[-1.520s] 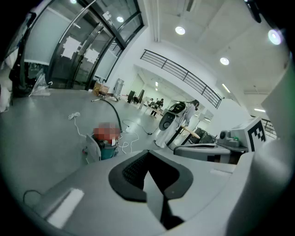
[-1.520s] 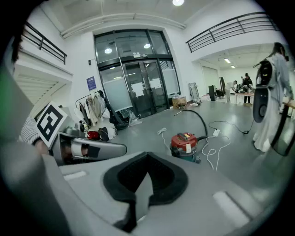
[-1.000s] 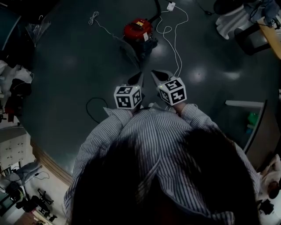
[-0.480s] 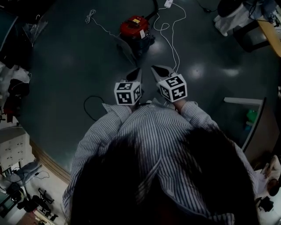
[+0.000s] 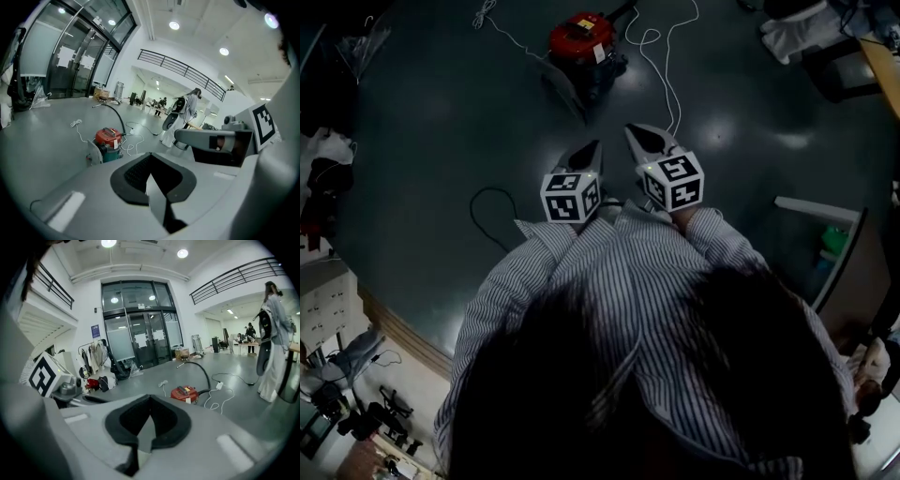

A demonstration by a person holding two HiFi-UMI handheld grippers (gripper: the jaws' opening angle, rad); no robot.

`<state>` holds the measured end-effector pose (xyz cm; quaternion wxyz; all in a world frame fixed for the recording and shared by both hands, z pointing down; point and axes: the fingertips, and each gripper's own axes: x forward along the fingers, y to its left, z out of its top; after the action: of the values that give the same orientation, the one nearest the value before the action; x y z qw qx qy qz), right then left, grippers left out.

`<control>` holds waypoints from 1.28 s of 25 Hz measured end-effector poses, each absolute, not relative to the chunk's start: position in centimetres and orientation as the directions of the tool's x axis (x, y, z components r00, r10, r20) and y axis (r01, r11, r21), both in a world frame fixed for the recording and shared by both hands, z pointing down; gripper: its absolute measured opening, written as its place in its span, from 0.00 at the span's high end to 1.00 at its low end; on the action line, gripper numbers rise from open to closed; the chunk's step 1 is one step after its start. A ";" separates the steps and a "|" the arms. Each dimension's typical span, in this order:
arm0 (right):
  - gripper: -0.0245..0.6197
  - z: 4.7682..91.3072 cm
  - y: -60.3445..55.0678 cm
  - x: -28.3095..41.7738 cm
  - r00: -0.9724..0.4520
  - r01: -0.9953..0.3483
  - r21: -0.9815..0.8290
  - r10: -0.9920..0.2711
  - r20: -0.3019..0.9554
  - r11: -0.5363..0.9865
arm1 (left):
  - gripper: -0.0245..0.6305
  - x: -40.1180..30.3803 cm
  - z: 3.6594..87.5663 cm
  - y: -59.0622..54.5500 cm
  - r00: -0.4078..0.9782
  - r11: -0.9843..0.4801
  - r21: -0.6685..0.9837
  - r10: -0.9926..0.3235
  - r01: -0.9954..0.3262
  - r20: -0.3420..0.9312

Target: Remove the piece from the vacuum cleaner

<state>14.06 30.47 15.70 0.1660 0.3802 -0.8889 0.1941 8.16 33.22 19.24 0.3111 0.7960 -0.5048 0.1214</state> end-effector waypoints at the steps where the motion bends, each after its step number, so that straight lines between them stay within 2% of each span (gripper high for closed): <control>1: 0.96 15.5 29.9 13.7 -0.669 -0.733 -0.232 -0.613 0.421 0.640 | 0.95 8.0 19.6 32.7 0.465 -0.299 0.376 -0.725 -0.877 0.508; 3: 0.96 15.6 28.4 12.9 -0.688 -0.717 -0.248 -0.605 0.402 0.651 | 0.95 7.4 20.6 31.3 0.469 -0.296 0.384 -0.717 -0.875 0.516; 11: 0.96 19.7 19.4 7.5 -0.693 -0.697 -0.293 -0.509 0.511 0.654 | 0.95 2.4 24.3 22.0 0.501 -0.215 0.494 -0.651 -0.842 0.571; 17: 0.96 20.9 12.5 3.6 -0.662 -0.716 -0.284 -0.492 0.565 0.637 | 0.95 -0.7 24.9 14.6 0.552 -0.251 0.517 -0.594 -0.819 0.585; 21: 0.96 22.1 8.7 2.6 -0.639 -0.734 -0.288 -0.483 0.598 0.615 | 0.95 -1.7 26.8 11.5 0.565 -0.224 0.548 -0.566 -0.806 0.600; 26: 0.96 24.6 7.4 1.4 -0.643 -0.688 -0.251 -0.412 0.645 0.681 | 0.95 -1.5 30.0 10.2 0.568 -0.176 0.574 -0.534 -0.799 0.626; 32: 0.96 29.8 6.2 0.4 -0.644 -0.658 -0.315 -0.295 0.706 0.684 | 0.95 -1.1 34.4 9.2 0.548 -0.085 0.603 -0.529 -0.794 0.647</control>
<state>0.43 6.16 29.83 0.3181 0.2770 -0.8607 0.2852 -1.14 9.15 34.40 0.4990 0.7247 -0.4564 0.1323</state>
